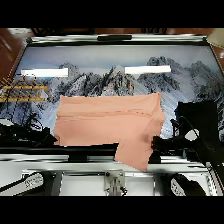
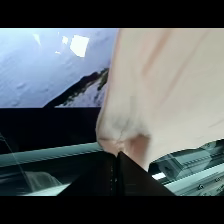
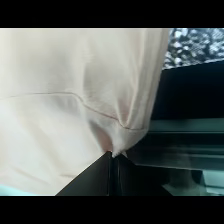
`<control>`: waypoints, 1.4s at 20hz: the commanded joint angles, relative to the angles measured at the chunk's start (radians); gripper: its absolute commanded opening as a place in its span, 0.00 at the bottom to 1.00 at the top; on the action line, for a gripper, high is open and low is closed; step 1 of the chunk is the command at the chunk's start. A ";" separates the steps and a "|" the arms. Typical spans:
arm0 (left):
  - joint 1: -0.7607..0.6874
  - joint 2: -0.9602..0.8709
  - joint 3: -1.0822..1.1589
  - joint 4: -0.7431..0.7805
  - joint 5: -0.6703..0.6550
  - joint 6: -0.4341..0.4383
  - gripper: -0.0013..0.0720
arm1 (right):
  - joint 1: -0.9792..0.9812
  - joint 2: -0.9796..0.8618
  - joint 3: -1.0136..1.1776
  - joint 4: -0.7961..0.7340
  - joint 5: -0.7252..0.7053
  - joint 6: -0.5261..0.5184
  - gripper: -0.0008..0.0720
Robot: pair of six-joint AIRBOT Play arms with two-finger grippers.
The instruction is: Fold the shirts.
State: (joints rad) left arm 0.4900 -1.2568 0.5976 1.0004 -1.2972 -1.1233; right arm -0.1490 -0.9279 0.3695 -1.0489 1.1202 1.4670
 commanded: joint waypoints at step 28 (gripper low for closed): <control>-0.204 -0.378 0.639 -0.148 0.264 -0.261 0.87 | -0.014 -0.659 0.851 0.037 -0.163 -0.063 0.77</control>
State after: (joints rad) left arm 0.2798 -1.6207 1.2201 0.8562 -0.9951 -1.3788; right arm -0.1505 -1.5684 1.2083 -1.0142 0.9348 1.4605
